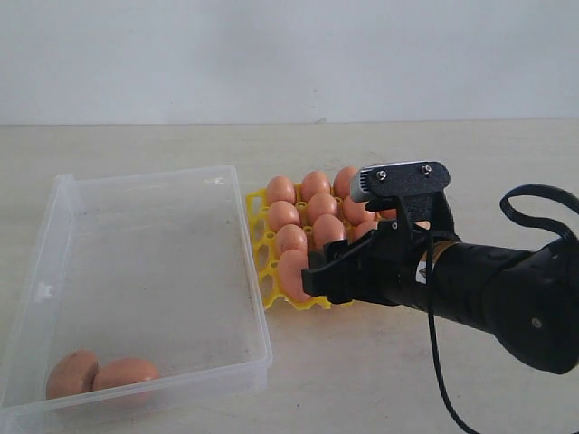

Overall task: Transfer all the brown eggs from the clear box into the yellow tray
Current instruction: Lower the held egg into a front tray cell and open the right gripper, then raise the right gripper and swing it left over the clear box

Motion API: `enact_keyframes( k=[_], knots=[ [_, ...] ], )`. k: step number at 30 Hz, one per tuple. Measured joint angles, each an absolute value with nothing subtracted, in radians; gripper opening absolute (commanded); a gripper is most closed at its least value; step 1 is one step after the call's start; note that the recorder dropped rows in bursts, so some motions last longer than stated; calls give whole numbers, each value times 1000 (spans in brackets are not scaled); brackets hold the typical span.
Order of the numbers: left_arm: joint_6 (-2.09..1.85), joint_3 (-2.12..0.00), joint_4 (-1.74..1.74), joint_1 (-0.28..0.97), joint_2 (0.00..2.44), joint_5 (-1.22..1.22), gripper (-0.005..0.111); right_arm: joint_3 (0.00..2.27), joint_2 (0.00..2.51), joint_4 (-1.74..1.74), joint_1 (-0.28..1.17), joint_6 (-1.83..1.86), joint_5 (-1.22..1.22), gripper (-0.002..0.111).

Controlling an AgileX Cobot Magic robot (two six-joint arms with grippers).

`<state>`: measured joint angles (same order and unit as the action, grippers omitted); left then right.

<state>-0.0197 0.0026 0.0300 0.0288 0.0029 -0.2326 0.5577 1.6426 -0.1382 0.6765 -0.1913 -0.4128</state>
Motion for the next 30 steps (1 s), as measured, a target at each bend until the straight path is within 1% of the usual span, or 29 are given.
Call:
enact_keyframes(
  k=[3, 8, 12, 18, 20, 22, 27, 30],
  knots=[
    [-20, 3, 30, 29, 3, -233, -4, 558, 1638, -140, 677, -191, -403, 66],
    [-20, 3, 30, 29, 3, -233, -4, 558, 1547, -147, 677, -160, -337, 66],
    [-20, 3, 30, 29, 3, -233, -4, 596, 1427, -189, 677, -79, -178, 66],
    [-20, 3, 30, 29, 3, -233, -4, 819, 1360, -129, 679, 0, 287, 66],
    [-20, 3, 30, 29, 3, -233, -4, 907, 1360, -75, 696, 0, 397, 66],
    [-20, 3, 30, 29, 3, -233, -4, 976, 1360, -34, 721, -10, 449, 65],
    [-20, 3, 30, 29, 3, -233, -4, 1127, 1415, 0, 827, -14, 571, 54],
    [-20, 3, 30, 29, 3, -233, -4, 1199, 1517, 11, 897, 9, 664, 54]
  ],
)
